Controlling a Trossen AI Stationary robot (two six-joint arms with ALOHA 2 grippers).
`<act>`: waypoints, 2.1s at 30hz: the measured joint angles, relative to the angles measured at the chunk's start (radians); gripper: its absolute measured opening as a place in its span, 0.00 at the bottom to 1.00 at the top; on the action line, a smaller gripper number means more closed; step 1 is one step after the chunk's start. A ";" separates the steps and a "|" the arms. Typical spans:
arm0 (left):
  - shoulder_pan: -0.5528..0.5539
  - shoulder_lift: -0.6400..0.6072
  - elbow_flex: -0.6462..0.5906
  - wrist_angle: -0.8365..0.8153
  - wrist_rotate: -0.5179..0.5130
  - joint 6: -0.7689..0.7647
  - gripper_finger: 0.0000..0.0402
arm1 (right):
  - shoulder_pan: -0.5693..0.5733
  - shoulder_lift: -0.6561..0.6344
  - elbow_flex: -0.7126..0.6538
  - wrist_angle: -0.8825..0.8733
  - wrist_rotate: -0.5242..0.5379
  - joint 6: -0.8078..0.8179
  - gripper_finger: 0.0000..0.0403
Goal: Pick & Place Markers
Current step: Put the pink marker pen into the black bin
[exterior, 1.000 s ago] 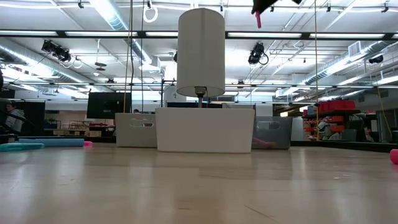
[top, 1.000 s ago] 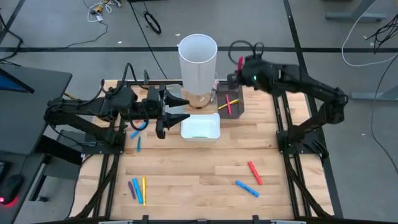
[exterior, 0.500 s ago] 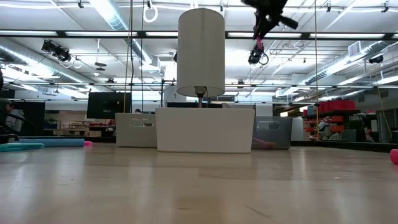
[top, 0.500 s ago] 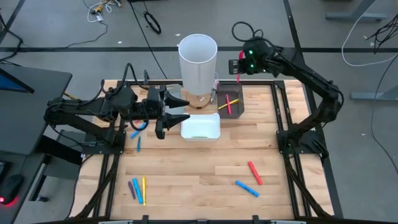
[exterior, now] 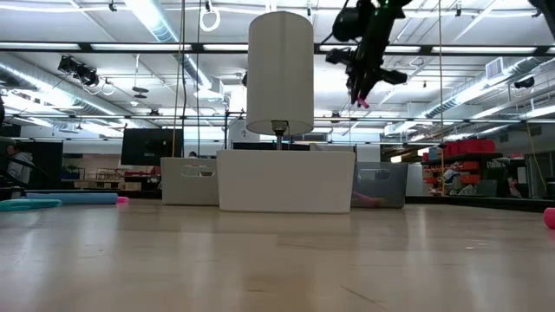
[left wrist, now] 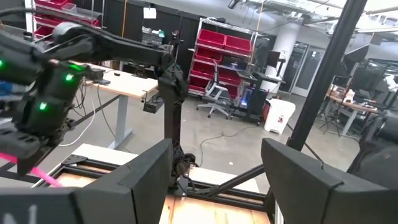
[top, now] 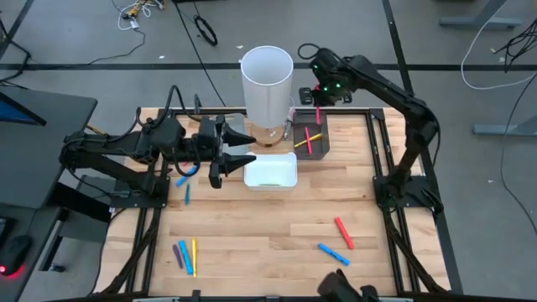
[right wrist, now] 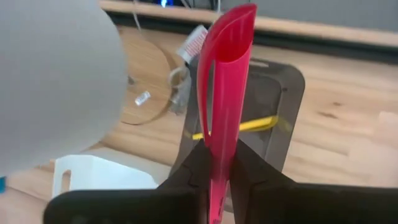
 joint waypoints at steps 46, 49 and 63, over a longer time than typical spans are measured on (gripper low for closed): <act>0.000 0.001 0.000 0.000 0.003 -0.017 0.63 | -0.032 0.281 -0.346 0.222 -0.075 0.000 0.05; 0.000 0.001 0.000 0.000 0.003 -0.017 0.63 | -0.032 0.281 -0.360 0.260 -0.068 0.000 0.05; 0.000 0.001 0.000 0.000 0.003 -0.018 0.63 | -0.026 0.280 -0.396 0.285 -0.086 -0.005 0.29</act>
